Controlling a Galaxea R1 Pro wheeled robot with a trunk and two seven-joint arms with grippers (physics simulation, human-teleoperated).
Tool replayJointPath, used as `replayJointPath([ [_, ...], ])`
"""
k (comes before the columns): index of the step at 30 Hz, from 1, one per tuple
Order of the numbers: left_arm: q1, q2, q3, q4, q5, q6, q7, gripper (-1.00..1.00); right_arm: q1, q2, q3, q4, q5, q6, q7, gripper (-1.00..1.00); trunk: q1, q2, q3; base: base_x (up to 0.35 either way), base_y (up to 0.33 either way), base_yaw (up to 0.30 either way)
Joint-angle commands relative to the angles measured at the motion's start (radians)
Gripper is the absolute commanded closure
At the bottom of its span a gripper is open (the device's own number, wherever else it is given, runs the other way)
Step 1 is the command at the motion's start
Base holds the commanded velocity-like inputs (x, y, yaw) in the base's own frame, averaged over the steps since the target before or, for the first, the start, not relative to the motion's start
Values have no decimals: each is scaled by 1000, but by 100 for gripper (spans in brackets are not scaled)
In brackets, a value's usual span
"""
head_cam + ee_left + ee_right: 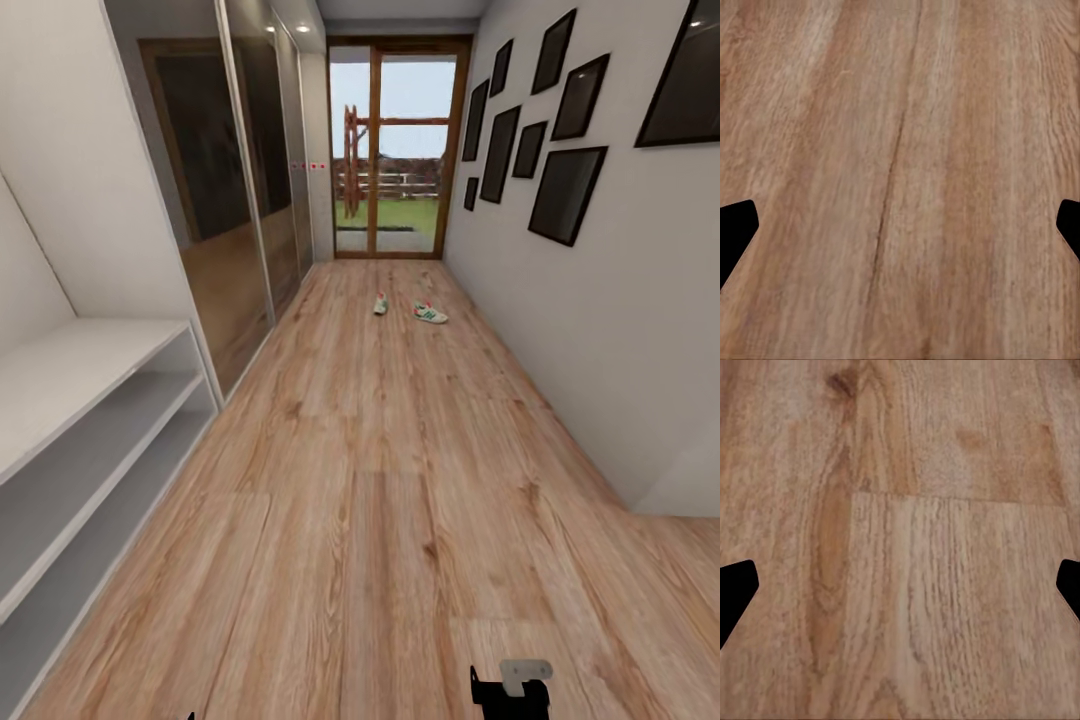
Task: Pick up the two gym shoes and the two sandals from the corridor floor and place them onto the hallstand (shoe rack) in the corridor, making sure they are on the rack and not on the floor. Arrange them so the two gym shoes are next to each other and the two sandals are next to each other.
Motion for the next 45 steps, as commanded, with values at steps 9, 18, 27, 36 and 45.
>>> replayJointPath([
  [9, -1, -1, 10, 1, -1, -1, -9, -100, -1, -1, 0, 2, 6, -1, -7, -100, 0, 0, -1, 337, 0, 0],
  [18, -1, -1, 10, 1, -1, -1, -9, -100, -1, -1, -2, 2, 5, -1, -8, -100, 0, 0, -1, 337, 0, 0],
  [27, -1, -1, 11, 1, -1, -1, -9, -100, -1, -2, -2, 2, 4, -1, -8, -100, 0, 0, -1, 337, 0, 0],
  [36, -1, -1, 11, 1, -1, -1, -9, -100, -1, -3, -2, 2, 4, -1, -8, -100, 0, 0, -1, 337, 0, 0],
  [45, -1, -1, 12, 1, -1, -1, -9, -100, -1, -4, -2, 2, 4, -1, -8, -100, 0, 0, -1, 338, 0, 0],
])
